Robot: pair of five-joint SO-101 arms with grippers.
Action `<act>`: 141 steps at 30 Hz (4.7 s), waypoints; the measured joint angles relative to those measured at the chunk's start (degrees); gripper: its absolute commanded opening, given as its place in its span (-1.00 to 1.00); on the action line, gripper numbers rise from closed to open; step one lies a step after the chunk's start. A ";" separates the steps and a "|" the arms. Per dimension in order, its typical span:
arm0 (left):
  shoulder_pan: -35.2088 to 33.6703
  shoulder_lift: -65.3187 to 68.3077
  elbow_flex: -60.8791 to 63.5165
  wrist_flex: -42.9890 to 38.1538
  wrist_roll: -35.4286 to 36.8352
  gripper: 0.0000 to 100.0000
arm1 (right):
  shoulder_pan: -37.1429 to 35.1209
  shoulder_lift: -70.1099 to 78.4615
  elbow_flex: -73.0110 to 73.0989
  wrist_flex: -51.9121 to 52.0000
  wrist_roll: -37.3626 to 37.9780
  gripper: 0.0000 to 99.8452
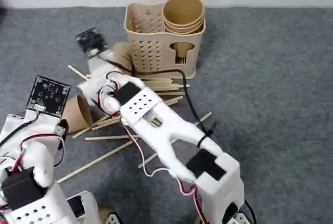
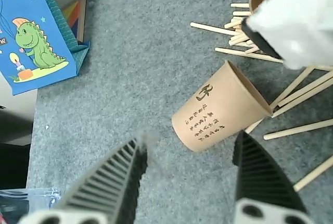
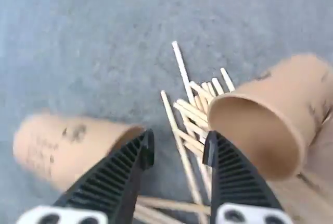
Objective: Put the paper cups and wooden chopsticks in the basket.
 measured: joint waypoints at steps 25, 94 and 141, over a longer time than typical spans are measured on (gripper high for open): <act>0.00 -0.09 2.02 0.00 0.00 -0.48 | 0.88 3.78 -5.54 8.79 48.44 -0.68; 0.00 -0.09 2.81 0.00 0.00 -0.48 | 8.97 13.89 -13.10 -8.79 21.89 -0.98; 0.09 -12.04 9.85 4.04 0.00 -0.48 | 8.97 17.49 -13.10 -0.79 57.32 -0.79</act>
